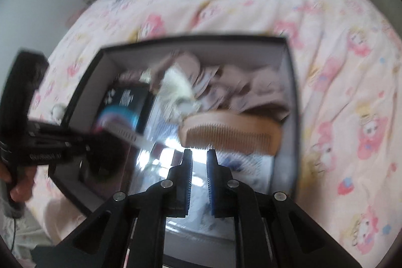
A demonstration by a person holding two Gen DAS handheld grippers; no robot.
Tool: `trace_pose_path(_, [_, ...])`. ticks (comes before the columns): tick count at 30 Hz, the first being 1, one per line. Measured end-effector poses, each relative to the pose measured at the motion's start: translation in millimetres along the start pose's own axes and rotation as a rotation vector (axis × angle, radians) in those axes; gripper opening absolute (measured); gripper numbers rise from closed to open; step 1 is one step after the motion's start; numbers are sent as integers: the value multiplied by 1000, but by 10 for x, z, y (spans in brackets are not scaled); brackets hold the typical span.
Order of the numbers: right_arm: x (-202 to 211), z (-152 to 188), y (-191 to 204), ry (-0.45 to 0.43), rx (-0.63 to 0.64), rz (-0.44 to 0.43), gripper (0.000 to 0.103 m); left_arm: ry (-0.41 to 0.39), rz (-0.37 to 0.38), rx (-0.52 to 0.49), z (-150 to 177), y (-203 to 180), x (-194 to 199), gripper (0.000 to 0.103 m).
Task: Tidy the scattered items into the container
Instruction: 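Lower the watch strap into the box and open the left gripper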
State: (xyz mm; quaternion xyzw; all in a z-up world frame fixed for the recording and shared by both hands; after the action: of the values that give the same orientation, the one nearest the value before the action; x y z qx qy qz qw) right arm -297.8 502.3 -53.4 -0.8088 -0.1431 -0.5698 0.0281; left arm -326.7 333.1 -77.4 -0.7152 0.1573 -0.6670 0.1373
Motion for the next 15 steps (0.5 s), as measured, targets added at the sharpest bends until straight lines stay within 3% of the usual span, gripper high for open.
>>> trace_pose_path(2, [-155,44,-7,58,-18,19,9,3,-44,-39,-43,-58,-4,6])
trace_pose_path(4, [-223,85,0,83,-34,13,9,-18,-38,-64,-83,-145,-33,6])
trace_pose_path(11, [-268,95,-17,117,-11,41,9,-39,42,-2,-58,-253,-349,6])
trace_pose_path(15, [-144,37,-72,44,-10,83,9,-57,158,-3,0,-419,-250,7])
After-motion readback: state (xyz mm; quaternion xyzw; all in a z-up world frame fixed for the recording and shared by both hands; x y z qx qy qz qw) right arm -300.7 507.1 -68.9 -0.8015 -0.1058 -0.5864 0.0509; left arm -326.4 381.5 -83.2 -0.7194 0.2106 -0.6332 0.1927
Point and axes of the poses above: each gripper's, at about its wrist camera, not at the fingertips, and x roughly against the way its jaws point, y to its left, z to its underside, the point moved 7 cm from there along -x, roughly the way its jaws point, and after that the axes turned 7 degrees about z, right-handed, at the moved point
